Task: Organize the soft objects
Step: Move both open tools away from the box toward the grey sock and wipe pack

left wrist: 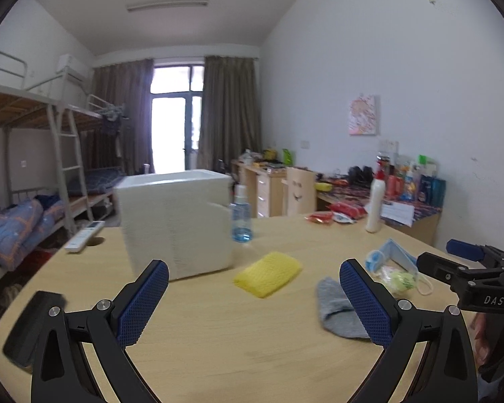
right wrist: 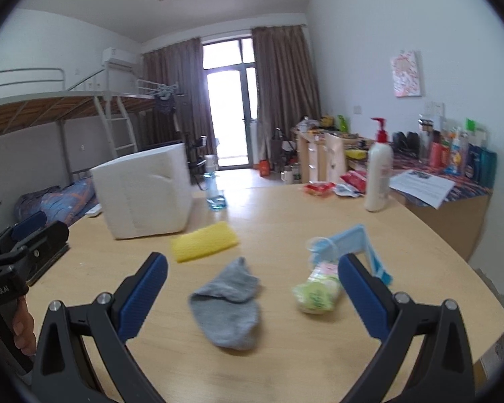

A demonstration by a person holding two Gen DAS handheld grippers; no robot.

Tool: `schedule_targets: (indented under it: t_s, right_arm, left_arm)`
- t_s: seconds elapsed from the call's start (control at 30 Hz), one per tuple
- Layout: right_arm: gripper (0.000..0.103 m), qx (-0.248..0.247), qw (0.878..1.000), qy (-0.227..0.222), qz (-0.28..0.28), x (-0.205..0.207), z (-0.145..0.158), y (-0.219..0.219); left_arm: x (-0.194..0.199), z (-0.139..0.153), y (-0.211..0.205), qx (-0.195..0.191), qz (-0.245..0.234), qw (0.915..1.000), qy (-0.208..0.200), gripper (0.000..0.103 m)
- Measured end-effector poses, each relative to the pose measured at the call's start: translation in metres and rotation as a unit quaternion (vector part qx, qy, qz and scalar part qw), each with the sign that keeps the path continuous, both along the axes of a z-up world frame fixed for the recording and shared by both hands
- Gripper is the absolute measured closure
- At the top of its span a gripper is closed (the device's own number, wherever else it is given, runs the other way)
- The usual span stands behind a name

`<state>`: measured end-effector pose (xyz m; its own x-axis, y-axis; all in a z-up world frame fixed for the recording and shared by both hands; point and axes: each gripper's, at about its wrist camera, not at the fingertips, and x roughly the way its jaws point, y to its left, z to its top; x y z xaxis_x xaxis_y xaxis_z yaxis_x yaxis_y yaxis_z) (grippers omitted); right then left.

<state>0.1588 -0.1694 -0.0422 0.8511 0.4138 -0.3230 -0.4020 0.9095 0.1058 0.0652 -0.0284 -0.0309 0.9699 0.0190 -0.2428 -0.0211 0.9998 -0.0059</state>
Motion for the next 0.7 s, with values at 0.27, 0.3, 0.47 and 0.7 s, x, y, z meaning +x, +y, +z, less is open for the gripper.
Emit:
schedule_targets:
  t_s: [0.27, 0.3, 0.47, 0.7]
  right_arm:
    - [0.000, -0.003, 0.999, 0.020, -0.033, 0.008, -0.005, -0.038]
    - [0.000, -0.002, 0.999, 0.022, -0.037, 0.009, -0.005, -0.041]
    - [0.000, -0.001, 0.999, 0.031, -0.039, 0.013, -0.009, -0.052]
    - [0.000, -0.009, 0.998, 0.045, -0.032, 0.022, -0.017, -0.057]
  left_arm:
    - [0.019, -0.005, -0.036, 0.016, -0.048, 0.9985, 0.020, 0.001]
    - [0.022, -0.005, -0.041, 0.017, -0.052, 0.9983, 0.022, 0.001]
    - [0.035, -0.007, -0.054, 0.023, -0.068, 0.9965, 0.042, 0.001]
    - [0.052, -0.015, -0.067, 0.020, -0.102, 0.9914, 0.079, 0.001]
